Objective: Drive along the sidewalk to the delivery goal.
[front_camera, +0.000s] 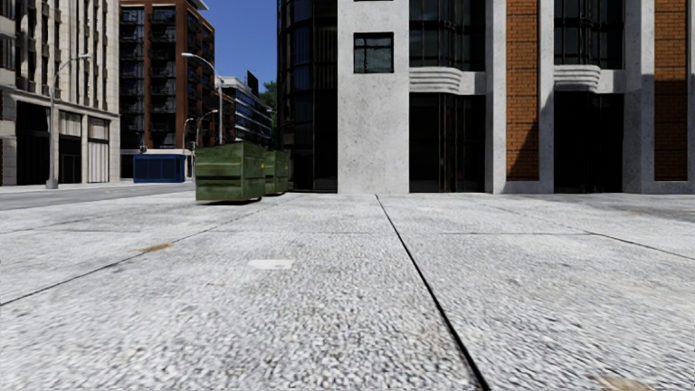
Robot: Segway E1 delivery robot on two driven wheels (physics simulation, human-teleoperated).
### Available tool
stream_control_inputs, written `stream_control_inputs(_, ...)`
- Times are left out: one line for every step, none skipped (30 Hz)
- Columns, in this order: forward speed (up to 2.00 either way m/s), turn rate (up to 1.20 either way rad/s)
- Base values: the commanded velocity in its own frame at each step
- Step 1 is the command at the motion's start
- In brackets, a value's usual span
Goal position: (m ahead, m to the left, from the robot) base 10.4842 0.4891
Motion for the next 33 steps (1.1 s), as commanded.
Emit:
stream_control_inputs(1.98,0.0)
stream_control_inputs(1.98,0.0)
stream_control_inputs(1.98,0.0)
stream_control_inputs(1.98,0.0)
stream_control_inputs(1.98,0.04)
stream_control_inputs(1.98,0.15)
stream_control_inputs(1.98,0.15)
stream_control_inputs(1.98,0.19)
stream_control_inputs(1.98,0.17)
stream_control_inputs(1.98,0.0)
stream_control_inputs(1.98,0.0)
stream_control_inputs(1.98,0.0)
stream_control_inputs(1.98,0.0)
stream_control_inputs(1.98,0.0)
stream_control_inputs(1.98,0.0)
stream_control_inputs(1.98,0.0)
stream_control_inputs(1.98,0.0)
stream_control_inputs(1.98,0.0)
stream_control_inputs(1.98,0.0)
stream_control_inputs(1.98,0.0)
stream_control_inputs(1.98,0.0)
stream_control_inputs(1.98,0.0)
stream_control_inputs(1.98,0.0)
stream_control_inputs(1.98,0.0)
stream_control_inputs(1.98,0.0)
stream_control_inputs(1.98,0.0)
stream_control_inputs(1.98,0.0)
stream_control_inputs(1.98,0.0)
stream_control_inputs(1.98,0.0)
stream_control_inputs(1.98,0.0)
stream_control_inputs(1.98,0.0)
stream_control_inputs(1.98,0.0)
stream_control_inputs(1.98,0.0)
